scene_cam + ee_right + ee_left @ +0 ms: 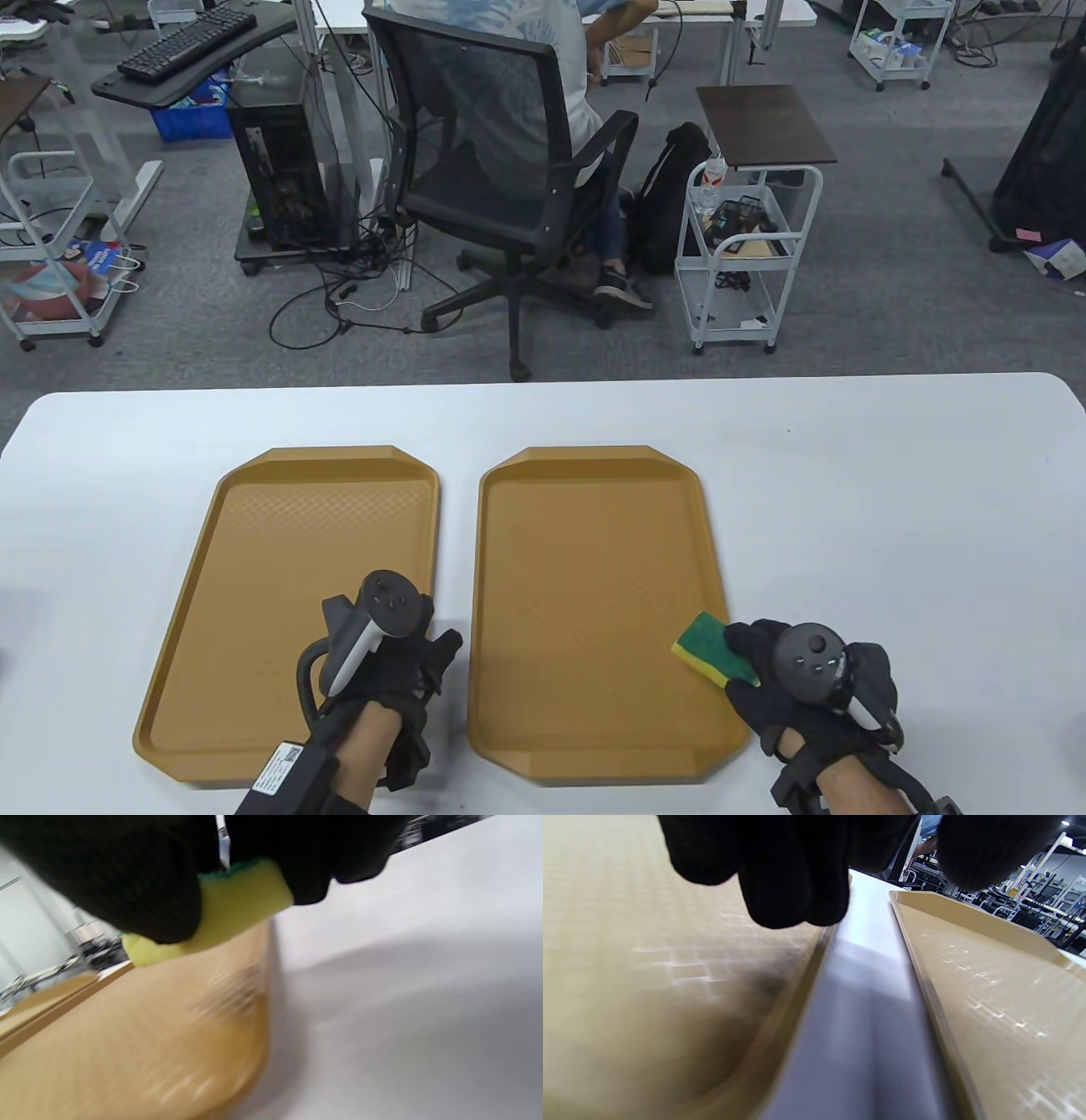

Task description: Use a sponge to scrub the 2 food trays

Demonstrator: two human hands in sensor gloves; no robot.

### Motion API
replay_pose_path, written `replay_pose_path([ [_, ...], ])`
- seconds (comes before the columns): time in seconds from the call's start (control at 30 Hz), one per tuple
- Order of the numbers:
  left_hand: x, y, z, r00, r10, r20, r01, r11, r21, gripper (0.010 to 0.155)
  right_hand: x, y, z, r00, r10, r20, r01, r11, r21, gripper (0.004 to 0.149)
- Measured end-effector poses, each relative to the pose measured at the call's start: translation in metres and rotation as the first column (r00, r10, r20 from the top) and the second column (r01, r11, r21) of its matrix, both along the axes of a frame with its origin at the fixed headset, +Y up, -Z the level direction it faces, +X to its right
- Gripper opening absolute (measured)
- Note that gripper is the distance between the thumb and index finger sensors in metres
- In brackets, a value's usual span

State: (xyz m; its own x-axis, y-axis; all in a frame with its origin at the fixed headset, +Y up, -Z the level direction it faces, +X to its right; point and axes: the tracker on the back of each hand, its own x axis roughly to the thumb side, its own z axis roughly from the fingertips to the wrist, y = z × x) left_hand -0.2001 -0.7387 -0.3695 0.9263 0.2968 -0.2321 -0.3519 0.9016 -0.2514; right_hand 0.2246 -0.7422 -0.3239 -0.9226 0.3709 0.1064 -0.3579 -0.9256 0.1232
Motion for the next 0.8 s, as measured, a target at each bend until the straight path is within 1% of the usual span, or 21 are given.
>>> replay_pose_path([
  [0.07, 0.009, -0.005, -0.007, 1.0, 0.01, -0.022, -0.01, 1.0, -0.007, 0.069, -0.013, -0.003, 0.002, 0.996, 0.045, -0.071, -0.046, 0.999, -0.019, 0.064],
  [0.13, 0.015, -0.006, -0.012, 0.999, 0.013, -0.039, -0.013, 1.0, 0.011, 0.066, -0.02, -0.007, 0.004, 0.992, 0.064, -0.113, -0.068, 0.997, -0.032, 0.063],
  [0.17, 0.019, -0.008, -0.015, 0.999, 0.001, -0.035, 0.0, 1.0, 0.003, 0.065, -0.023, -0.01, 0.004, 0.987, 0.068, -0.143, -0.076, 0.996, -0.05, 0.064],
  [0.27, 0.025, -0.013, -0.02, 0.999, -0.044, -0.025, 0.044, 0.999, -0.007, 0.063, -0.029, -0.017, 0.005, 0.977, 0.125, -0.174, -0.142, 0.986, -0.088, 0.063],
  [0.33, 0.029, -0.018, -0.023, 0.999, -0.037, -0.02, 0.037, 0.999, -0.005, 0.062, -0.032, -0.021, 0.005, 0.966, 0.181, -0.185, -0.203, 0.973, -0.109, 0.064],
  [0.47, 0.033, -0.022, -0.026, 0.999, -0.048, 0.0, 0.048, 0.999, -0.002, 0.062, -0.035, -0.019, 0.006, 0.959, 0.214, -0.189, -0.237, 0.965, -0.11, 0.062],
  [0.57, 0.035, -0.025, -0.027, 0.998, -0.062, 0.017, 0.062, 0.998, 0.005, 0.062, -0.038, -0.017, 0.006, 0.963, 0.202, -0.18, -0.219, 0.972, -0.081, 0.06],
  [0.63, 0.035, -0.026, -0.028, 0.999, -0.046, 0.024, 0.046, 0.999, -0.004, 0.062, -0.045, -0.015, 0.008, 0.957, 0.242, -0.162, -0.243, 0.97, 0.015, 0.052],
  [0.67, 0.034, -0.026, -0.028, 0.999, -0.039, 0.031, 0.039, 0.999, -0.01, 0.061, -0.051, -0.014, 0.008, 0.944, 0.284, -0.171, -0.278, 0.959, 0.06, 0.05],
  [0.8, 0.031, -0.028, -0.029, 0.999, -0.021, 0.038, 0.022, 1.0, -0.01, 0.061, -0.062, -0.016, 0.009, 0.916, 0.345, -0.205, -0.337, 0.938, 0.076, 0.053],
])
